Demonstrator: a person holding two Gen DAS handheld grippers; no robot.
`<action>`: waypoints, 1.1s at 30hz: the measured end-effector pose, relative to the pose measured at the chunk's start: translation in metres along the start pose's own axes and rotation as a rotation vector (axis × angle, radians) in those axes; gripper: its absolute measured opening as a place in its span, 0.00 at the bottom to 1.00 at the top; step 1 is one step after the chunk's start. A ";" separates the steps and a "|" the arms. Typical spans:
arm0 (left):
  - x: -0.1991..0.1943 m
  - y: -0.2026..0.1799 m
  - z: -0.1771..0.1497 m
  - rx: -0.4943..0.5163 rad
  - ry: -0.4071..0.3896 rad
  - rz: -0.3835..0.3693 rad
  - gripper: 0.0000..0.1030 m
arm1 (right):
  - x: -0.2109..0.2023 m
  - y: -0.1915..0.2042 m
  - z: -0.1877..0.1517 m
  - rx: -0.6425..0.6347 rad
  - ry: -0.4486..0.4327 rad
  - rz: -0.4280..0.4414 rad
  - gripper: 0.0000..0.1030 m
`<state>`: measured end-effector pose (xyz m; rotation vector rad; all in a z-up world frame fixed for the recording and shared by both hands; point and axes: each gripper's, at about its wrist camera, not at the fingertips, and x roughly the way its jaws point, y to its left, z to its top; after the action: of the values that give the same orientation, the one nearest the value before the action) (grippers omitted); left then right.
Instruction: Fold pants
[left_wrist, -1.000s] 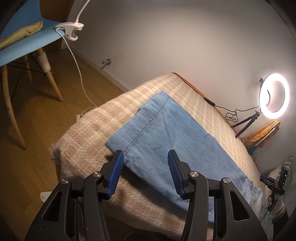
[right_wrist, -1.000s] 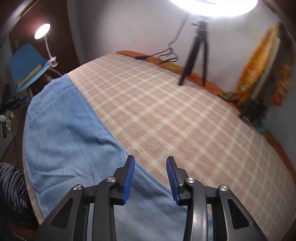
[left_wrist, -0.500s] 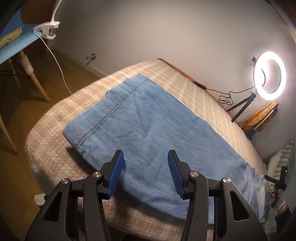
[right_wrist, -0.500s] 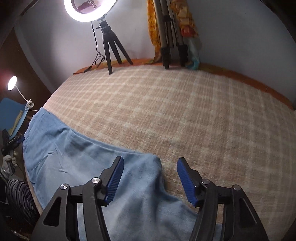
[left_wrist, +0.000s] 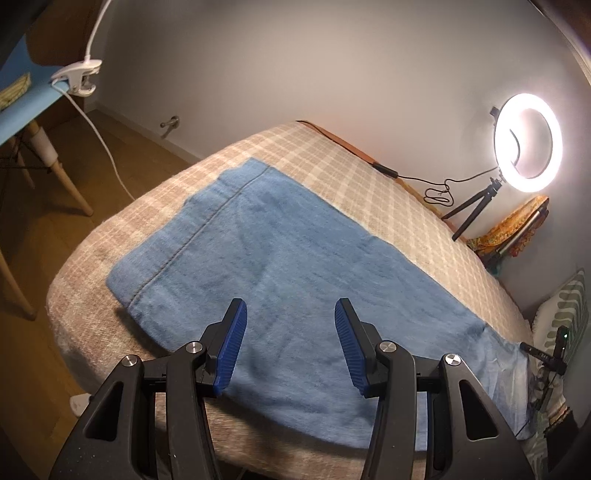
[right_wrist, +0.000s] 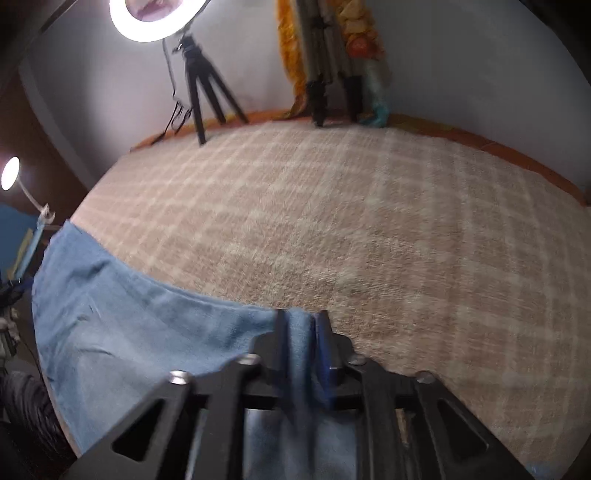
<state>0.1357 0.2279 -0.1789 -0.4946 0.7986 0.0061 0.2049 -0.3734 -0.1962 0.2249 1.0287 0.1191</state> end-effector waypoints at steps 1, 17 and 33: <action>0.000 -0.005 0.001 0.008 0.001 -0.010 0.47 | -0.010 -0.003 -0.003 0.014 -0.030 -0.002 0.39; 0.004 -0.203 -0.005 0.415 0.050 -0.327 0.47 | -0.173 -0.093 -0.109 0.271 -0.268 -0.209 0.72; 0.076 -0.386 -0.086 0.771 0.354 -0.589 0.47 | -0.142 -0.191 -0.146 0.470 -0.220 -0.023 0.78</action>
<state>0.2036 -0.1642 -0.1189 0.0266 0.8998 -0.9243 0.0048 -0.5688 -0.1960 0.6385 0.8277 -0.1688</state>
